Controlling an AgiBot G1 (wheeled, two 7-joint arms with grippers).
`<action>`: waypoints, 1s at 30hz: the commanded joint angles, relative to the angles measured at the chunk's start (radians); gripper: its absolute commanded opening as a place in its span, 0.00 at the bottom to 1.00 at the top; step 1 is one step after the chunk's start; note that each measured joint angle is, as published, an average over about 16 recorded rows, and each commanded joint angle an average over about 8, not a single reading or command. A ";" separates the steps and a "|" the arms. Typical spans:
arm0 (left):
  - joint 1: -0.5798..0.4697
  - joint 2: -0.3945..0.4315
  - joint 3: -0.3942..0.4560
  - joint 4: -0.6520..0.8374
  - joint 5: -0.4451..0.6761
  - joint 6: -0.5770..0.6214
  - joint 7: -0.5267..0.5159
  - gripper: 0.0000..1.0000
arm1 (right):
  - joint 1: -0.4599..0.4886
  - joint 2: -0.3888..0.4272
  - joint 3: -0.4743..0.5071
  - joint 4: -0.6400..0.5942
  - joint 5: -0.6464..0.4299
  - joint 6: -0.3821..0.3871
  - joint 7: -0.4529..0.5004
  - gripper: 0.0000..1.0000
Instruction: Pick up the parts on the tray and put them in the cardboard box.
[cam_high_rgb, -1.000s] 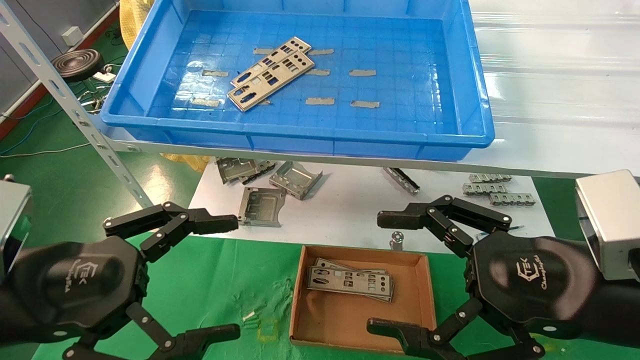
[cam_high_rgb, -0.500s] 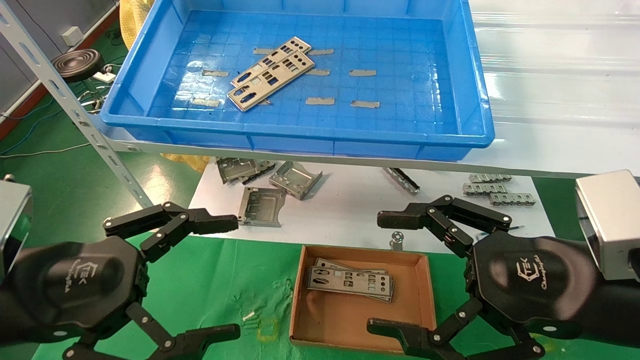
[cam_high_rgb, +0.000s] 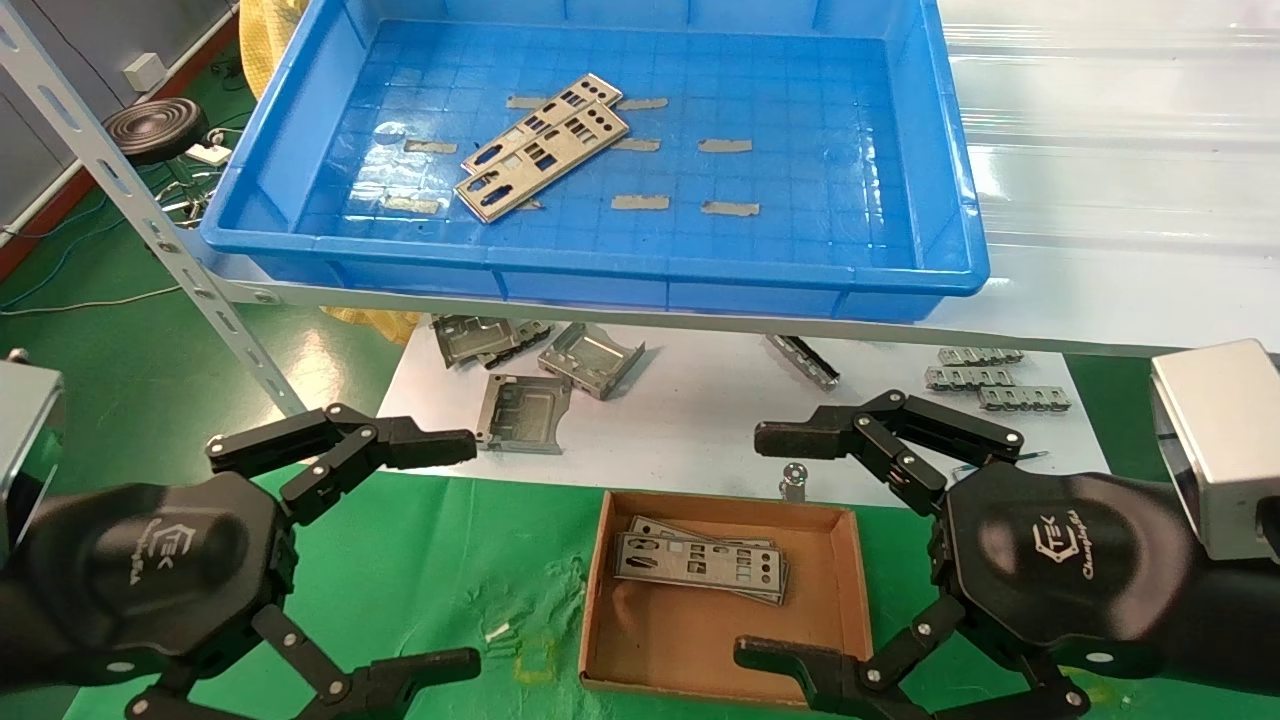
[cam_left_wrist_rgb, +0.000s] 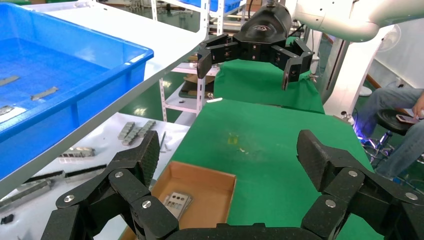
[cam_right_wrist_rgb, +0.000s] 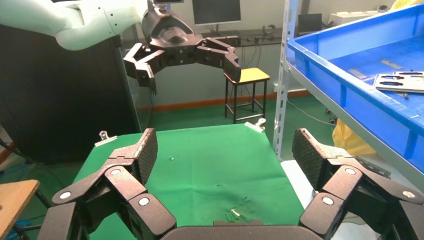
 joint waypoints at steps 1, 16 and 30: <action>0.000 0.000 0.000 0.000 0.000 0.000 0.000 1.00 | 0.000 0.000 0.000 0.000 0.000 0.000 0.000 1.00; 0.000 0.000 0.000 0.000 0.000 0.000 0.000 1.00 | 0.000 0.000 0.000 0.000 0.000 0.000 0.000 0.75; 0.000 0.000 0.000 0.000 0.000 0.000 0.000 1.00 | 0.000 0.000 0.000 0.000 0.000 0.000 0.000 1.00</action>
